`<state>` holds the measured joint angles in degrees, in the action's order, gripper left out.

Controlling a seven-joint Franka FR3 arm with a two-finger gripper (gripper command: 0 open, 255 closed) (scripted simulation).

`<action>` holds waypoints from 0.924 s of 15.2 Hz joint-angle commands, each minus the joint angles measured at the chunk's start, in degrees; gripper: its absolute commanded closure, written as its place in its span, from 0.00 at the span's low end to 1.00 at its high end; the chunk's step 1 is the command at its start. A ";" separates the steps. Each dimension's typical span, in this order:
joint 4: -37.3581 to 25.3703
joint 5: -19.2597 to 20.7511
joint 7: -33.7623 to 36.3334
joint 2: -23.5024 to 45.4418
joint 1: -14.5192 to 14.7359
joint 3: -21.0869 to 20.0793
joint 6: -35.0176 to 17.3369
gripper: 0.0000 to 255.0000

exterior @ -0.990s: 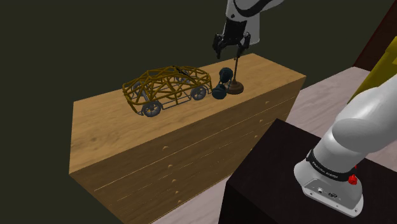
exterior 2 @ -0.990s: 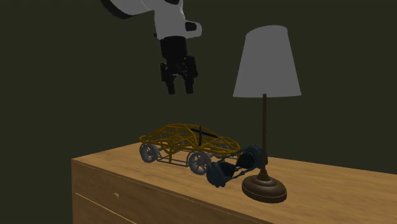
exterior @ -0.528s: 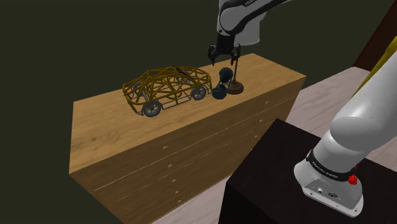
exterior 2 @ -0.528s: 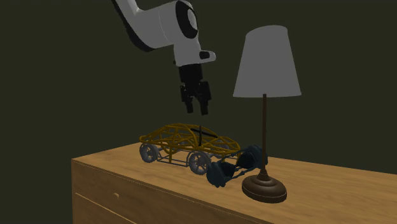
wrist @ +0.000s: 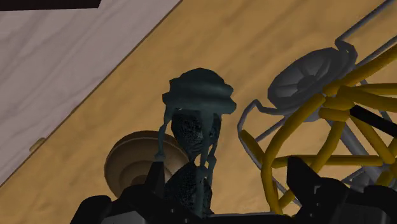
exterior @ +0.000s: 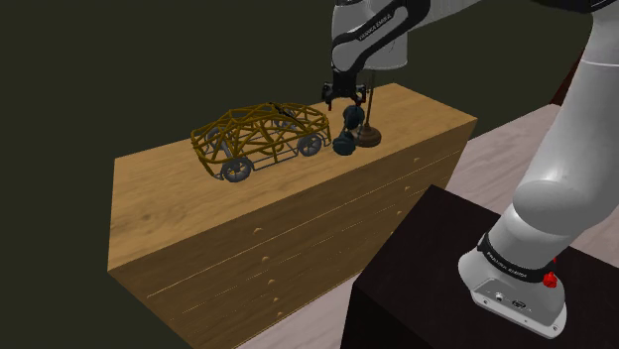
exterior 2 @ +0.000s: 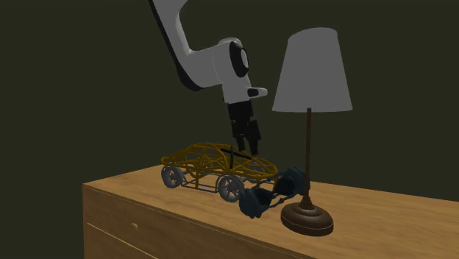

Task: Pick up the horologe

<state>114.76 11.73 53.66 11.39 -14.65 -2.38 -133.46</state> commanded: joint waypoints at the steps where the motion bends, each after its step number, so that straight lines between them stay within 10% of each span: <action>1: -2.69 0.70 2.34 3.93 -0.54 1.16 -0.52 0.00; 14: -11.40 1.78 9.53 18.32 -1.29 4.50 -4.54 0.00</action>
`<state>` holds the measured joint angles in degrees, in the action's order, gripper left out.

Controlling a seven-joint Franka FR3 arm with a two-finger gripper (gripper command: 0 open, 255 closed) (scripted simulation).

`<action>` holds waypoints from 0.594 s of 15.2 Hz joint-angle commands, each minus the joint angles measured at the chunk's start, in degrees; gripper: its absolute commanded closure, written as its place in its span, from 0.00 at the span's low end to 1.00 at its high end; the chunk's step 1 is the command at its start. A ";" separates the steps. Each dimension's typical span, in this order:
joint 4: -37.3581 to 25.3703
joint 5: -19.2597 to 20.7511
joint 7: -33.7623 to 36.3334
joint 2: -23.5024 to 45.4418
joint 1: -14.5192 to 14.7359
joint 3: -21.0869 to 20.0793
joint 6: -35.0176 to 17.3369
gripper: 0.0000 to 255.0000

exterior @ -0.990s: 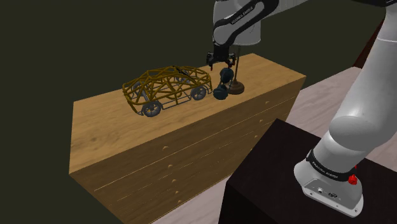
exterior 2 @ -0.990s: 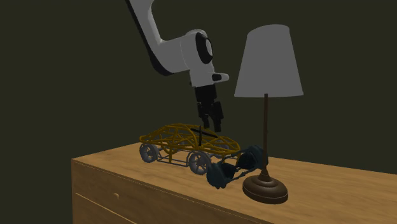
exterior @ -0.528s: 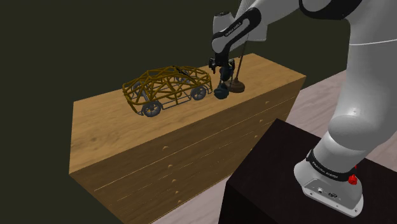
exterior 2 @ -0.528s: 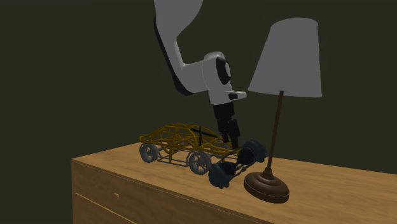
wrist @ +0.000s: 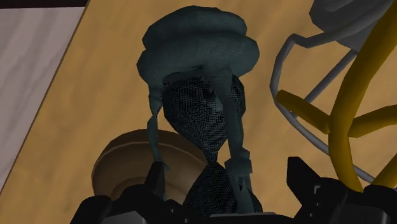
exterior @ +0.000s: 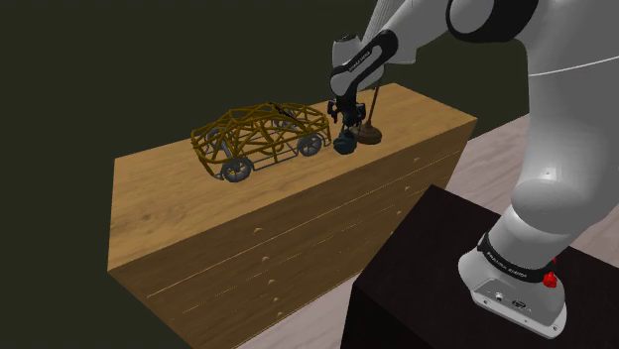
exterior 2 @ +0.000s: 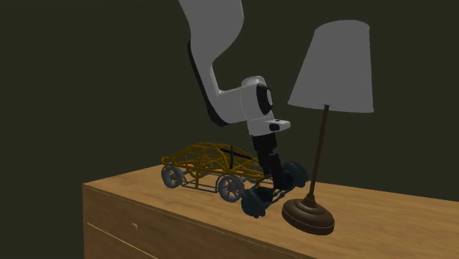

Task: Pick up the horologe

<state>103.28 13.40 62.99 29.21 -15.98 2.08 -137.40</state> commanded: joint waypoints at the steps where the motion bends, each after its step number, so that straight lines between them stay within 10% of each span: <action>1: 0.17 0.24 0.42 1.29 0.07 0.13 -1.46 0.00; 3: 0.17 0.24 0.42 1.29 0.08 0.13 -1.47 0.00; 4: -0.02 0.21 0.36 1.35 0.05 0.12 -1.34 1.00; 9: -0.43 0.15 0.25 1.63 -0.02 0.11 -1.22 1.00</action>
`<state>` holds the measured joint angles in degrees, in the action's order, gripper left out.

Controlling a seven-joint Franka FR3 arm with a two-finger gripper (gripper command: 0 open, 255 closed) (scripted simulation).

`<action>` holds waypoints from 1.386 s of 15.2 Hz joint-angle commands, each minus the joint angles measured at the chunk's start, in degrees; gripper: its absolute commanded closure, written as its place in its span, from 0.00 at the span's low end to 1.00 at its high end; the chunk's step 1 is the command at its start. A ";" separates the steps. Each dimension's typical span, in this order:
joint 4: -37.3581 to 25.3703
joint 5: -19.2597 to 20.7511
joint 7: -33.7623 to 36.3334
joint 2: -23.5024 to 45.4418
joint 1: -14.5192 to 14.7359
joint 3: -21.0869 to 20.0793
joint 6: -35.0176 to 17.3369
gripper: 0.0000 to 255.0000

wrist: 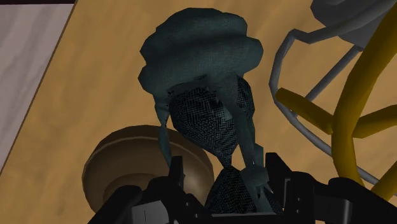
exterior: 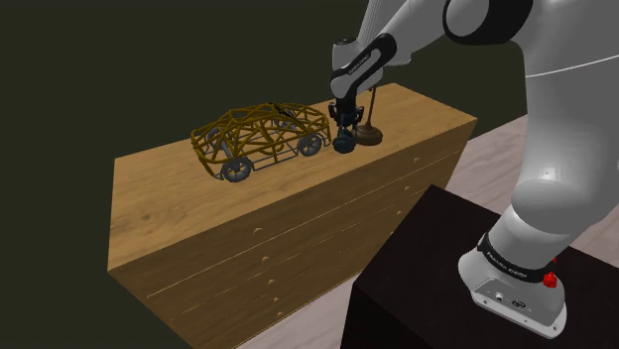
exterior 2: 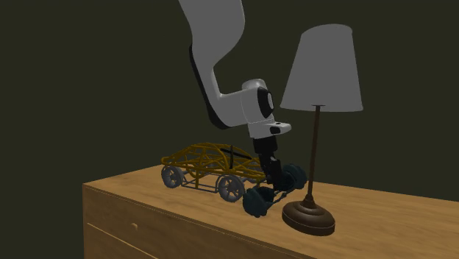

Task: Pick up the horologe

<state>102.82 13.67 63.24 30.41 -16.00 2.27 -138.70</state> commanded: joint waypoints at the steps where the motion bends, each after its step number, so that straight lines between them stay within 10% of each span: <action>1: 0.27 -0.07 0.10 0.32 0.06 -0.08 -0.05 1.00; 21: -1.55 -1.34 -1.97 -6.62 -0.06 -0.63 8.60 1.00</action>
